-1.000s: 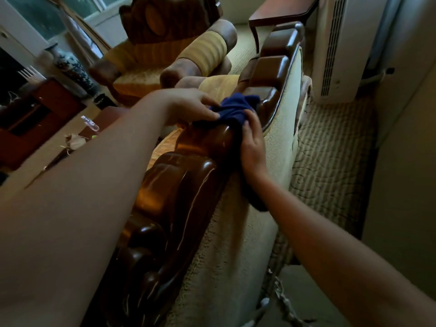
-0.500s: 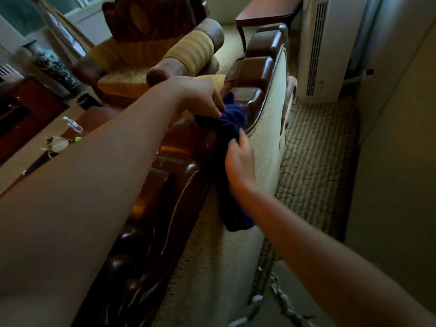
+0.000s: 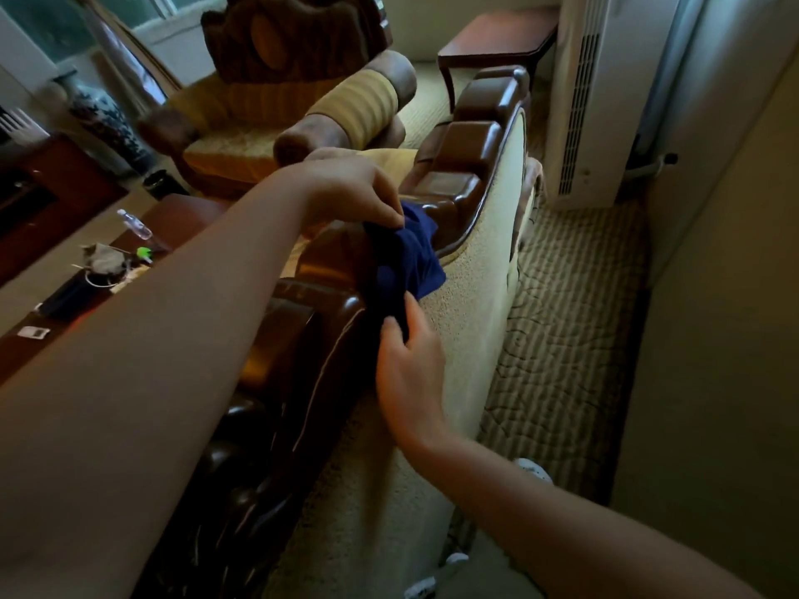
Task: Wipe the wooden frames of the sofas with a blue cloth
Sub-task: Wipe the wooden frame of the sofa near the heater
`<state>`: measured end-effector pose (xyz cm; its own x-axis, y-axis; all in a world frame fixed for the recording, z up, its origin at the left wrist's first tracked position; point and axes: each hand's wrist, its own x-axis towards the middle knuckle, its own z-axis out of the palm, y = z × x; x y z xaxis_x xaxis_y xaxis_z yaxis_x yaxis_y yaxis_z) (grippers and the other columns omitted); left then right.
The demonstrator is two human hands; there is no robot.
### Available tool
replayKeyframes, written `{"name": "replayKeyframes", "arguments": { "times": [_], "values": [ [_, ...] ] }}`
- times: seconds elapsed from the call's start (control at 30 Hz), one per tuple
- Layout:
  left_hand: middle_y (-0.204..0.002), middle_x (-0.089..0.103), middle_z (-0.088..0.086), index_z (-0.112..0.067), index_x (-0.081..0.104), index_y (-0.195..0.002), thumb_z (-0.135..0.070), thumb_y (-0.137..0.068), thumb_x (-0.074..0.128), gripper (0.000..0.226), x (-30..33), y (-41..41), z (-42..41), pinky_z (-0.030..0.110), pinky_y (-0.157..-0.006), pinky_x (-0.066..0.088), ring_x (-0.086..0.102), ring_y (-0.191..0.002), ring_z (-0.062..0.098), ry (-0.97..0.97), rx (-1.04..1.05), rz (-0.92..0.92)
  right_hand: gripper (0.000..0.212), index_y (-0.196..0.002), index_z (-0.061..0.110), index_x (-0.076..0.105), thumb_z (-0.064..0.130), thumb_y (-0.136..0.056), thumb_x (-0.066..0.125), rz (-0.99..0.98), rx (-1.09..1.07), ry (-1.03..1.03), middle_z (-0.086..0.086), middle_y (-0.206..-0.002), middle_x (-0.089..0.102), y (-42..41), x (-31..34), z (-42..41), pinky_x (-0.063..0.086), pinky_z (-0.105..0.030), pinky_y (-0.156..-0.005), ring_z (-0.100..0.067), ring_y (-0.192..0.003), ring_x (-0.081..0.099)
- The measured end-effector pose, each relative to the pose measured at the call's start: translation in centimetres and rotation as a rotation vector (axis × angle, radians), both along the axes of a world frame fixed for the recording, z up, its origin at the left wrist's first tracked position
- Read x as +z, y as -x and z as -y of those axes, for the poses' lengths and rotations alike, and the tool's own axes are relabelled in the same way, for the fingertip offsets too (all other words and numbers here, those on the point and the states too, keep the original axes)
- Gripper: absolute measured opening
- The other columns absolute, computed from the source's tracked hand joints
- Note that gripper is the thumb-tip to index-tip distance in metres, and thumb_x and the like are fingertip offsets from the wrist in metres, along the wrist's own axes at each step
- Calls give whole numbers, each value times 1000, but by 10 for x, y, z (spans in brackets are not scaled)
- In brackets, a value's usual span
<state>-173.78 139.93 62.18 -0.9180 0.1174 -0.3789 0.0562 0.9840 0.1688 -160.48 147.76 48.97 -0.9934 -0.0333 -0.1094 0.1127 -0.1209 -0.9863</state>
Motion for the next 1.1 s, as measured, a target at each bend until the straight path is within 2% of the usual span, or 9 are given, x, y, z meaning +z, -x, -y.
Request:
{"name": "replayKeyframes", "arguments": {
  "times": [0.2, 0.33, 0.4, 0.47, 0.63, 0.7, 0.83, 0.97, 1.1],
  "values": [
    [-101, 60, -6, -29, 67, -101, -26, -89, 62, 13, 15, -11, 17, 23, -66, 44, 55, -92, 11, -17, 67, 8, 41, -131, 21, 52, 18, -91, 49, -255, -84, 76, -7, -103, 67, 15, 11, -6, 45, -23, -71, -3, -76, 54],
    [-101, 61, 4, -26, 64, -97, -10, -88, 61, 18, 19, -14, 54, 31, -73, 47, 57, -87, 17, 130, 204, -60, 34, -121, 15, 64, 21, -90, 50, -732, 179, -563, -3, -124, 63, 72, 38, 6, 33, -42, -109, -14, -119, 54],
    [-109, 59, 4, -17, 63, -112, -9, -91, 57, 23, 20, -18, 74, 32, -80, 45, 55, -91, 17, 198, 283, 14, 33, -122, 26, 61, 30, -94, 45, -832, 398, -930, 5, -129, 59, 97, 53, 8, 17, -41, -112, -13, -124, 49],
    [-109, 58, 3, -16, 62, -116, -11, -94, 54, 24, 19, -24, 90, 35, -87, 44, 55, -94, 16, 155, 363, 115, 32, -122, 33, 59, 34, -97, 39, -792, 590, -1079, 6, -125, 60, 120, 68, 11, 24, -35, -104, -16, -117, 52],
    [-112, 65, -3, -16, 64, -114, -18, -99, 48, 22, 7, -27, 107, 40, -94, 44, 58, -109, 16, 17, 508, 316, 32, -99, 21, 64, 39, -96, 38, -621, 866, -1188, -5, -111, 62, 160, 86, 52, 41, -32, -83, -22, -97, 56],
    [-108, 67, -3, -15, 64, -112, -16, -100, 45, 22, 5, -28, 112, 40, -92, 46, 60, -106, 15, -6, 552, 371, 39, -117, 14, 60, 40, -97, 39, -599, 1034, -1249, -5, -109, 57, 155, 89, 77, 40, -31, -84, -23, -102, 55],
    [-88, 63, -1, -18, 64, -92, -7, -97, 46, 22, 4, -34, 131, 36, -77, 52, 60, -81, 11, -8, 671, 388, 42, -132, 8, 47, 32, -99, 40, -601, 1372, -1011, -10, -127, 53, 119, 93, 106, 37, -28, -86, -23, -116, 51],
    [-102, 64, 0, -22, 68, -98, -17, -96, 53, 15, 14, -50, 138, 33, -75, 54, 60, -87, 12, -20, 848, 377, 28, -104, 6, 58, 28, -100, 40, -670, 1595, -916, -6, -108, 57, 99, 98, 134, 36, -20, -72, -12, -84, 54],
    [-92, 66, -1, -14, 64, -111, -19, -99, 49, 21, 18, -66, 127, 35, -78, 49, 61, -83, 14, -60, 996, 408, 43, -135, 2, 44, 26, -102, 30, -800, 1665, -1091, -18, -138, 46, 122, 92, 125, 36, -29, -95, -29, -123, 47]
  ]
}}
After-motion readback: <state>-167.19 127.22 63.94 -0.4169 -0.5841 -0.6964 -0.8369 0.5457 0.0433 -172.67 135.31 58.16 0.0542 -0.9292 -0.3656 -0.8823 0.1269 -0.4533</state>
